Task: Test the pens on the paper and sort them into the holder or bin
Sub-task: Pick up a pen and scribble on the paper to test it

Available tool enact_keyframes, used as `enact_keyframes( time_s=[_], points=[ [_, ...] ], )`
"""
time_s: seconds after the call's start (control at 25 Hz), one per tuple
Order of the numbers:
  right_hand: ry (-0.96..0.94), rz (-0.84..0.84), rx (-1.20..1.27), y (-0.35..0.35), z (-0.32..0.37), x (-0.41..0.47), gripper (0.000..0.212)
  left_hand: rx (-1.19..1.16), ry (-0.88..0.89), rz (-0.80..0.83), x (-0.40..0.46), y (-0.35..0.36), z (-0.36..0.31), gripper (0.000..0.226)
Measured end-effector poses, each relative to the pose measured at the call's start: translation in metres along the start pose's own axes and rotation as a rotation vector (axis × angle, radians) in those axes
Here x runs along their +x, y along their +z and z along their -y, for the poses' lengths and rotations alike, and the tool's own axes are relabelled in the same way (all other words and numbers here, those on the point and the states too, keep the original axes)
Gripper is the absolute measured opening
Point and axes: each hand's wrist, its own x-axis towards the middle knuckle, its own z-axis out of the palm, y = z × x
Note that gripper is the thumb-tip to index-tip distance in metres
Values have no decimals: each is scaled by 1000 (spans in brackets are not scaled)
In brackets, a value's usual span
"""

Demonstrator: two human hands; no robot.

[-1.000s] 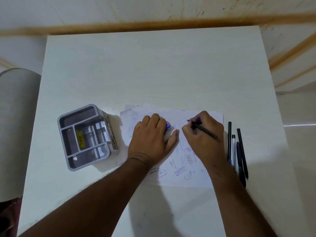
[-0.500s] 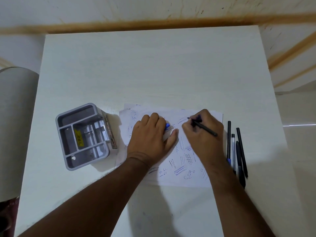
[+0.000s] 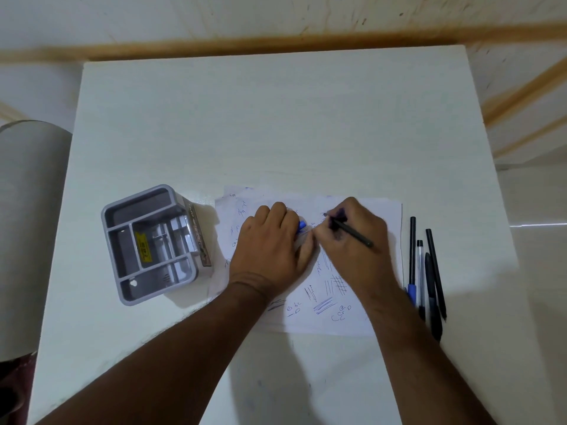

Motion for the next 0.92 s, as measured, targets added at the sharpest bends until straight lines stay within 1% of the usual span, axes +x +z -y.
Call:
enact_keyframes(
  time_s=[0.08,0.12,0.16,0.2,0.24,0.32,0.4,0.56,0.8,0.92],
  points=[
    [131,-129,48,-11,-4,7,9,12,-17,-7,0,-1,0,24],
    [223,-173,188,-21,-3,11,5,14,-21,-6,0,-1,-2,25],
    [307,-187,375,-31,-1,13,2,10,-21,-8,-1,-2,-3,25],
    [358,-173,527,-37,2,13,5,-1,-20,-15,-1,-2,-4,25],
    [374,-121,615,-41,7,10,8,-14,-17,-18,-1,-4,-4,24],
    [369,21,652,-38,17,0,12,-38,-11,5,-1,-7,-3,21],
    [375,118,663,-32,23,-8,15,-62,-10,39,-1,-10,-2,20],
    [411,159,690,-24,27,-14,14,-86,3,66,-2,-9,0,21],
    [420,159,722,-22,26,-11,12,-104,9,39,-2,-9,0,19],
    [407,217,696,-24,24,-9,10,-100,20,33,-3,-8,1,21]
  ],
)
